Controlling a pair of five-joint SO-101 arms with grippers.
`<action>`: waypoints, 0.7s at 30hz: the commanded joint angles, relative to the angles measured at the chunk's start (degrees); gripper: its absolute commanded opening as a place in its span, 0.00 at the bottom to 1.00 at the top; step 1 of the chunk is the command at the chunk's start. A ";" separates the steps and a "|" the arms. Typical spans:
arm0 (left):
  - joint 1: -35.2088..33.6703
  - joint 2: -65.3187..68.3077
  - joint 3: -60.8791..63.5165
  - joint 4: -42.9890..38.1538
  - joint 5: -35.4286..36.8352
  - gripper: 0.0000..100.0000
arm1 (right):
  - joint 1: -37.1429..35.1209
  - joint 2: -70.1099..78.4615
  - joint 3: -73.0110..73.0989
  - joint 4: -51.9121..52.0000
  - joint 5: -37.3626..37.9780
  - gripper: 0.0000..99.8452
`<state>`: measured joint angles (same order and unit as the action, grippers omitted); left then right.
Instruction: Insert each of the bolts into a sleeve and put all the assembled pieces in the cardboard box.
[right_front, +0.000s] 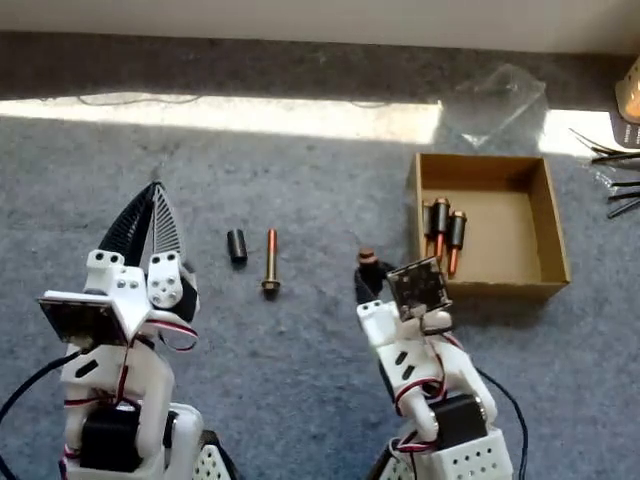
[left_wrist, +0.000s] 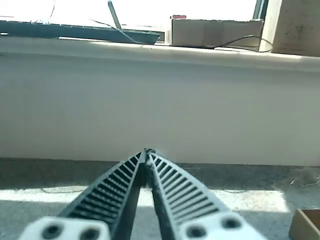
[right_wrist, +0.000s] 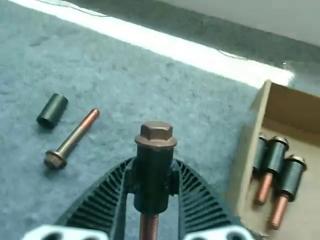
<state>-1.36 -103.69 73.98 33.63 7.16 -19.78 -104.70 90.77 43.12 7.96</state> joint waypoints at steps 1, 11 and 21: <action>-2.77 -0.31 5.23 0.00 -0.53 0.01 | 8.13 0.04 -9.27 2.24 0.53 0.00; -2.77 -0.31 16.84 0.00 -0.62 0.01 | 18.15 8.40 -26.95 8.48 3.87 0.00; -2.77 -0.31 19.56 -0.09 -0.70 0.01 | 21.85 43.38 -47.08 9.45 8.35 0.00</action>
<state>-3.82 -103.69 93.76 33.71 6.73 1.32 -70.42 51.21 52.44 13.93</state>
